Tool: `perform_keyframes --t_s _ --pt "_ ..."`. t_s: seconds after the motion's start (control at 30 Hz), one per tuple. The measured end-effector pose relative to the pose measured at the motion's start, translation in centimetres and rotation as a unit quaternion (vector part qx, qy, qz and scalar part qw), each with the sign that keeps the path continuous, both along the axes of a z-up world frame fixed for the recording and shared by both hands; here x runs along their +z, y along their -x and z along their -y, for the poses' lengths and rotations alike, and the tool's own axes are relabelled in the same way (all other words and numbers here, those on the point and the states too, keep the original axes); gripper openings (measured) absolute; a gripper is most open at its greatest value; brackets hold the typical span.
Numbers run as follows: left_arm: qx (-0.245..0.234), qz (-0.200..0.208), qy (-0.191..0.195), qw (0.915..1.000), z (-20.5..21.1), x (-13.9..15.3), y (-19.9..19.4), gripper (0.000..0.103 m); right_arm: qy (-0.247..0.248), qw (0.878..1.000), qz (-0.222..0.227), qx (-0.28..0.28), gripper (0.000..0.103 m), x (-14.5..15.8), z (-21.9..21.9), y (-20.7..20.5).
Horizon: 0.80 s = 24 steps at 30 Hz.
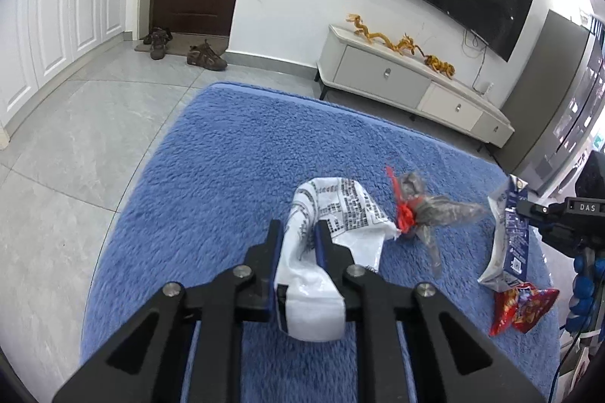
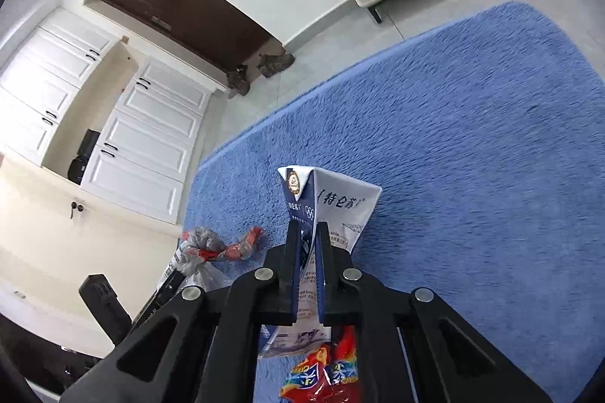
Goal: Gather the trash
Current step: 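Carry wrapper and milk carton to the bin and open both tools over it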
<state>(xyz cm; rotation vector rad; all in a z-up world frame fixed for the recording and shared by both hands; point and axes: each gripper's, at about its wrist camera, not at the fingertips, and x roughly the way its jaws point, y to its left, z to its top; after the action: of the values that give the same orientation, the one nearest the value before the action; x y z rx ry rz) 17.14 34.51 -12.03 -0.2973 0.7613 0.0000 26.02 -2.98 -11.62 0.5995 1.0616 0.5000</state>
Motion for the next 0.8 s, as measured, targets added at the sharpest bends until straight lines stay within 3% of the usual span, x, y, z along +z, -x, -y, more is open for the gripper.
perform_keyframes --t_s 0.4,0.8 --pt "0.034 0.013 -0.001 0.9993 0.2 2.2 6.9 0.015 -0.001 0.997 0.062 0.036 0.004 3.3 2.5 3.1" --pt "0.023 0.047 -0.009 0.9986 3.3 6.3 8.9 0.015 0.006 0.993 0.111 0.039 0.004 6.3 6.8 6.3"
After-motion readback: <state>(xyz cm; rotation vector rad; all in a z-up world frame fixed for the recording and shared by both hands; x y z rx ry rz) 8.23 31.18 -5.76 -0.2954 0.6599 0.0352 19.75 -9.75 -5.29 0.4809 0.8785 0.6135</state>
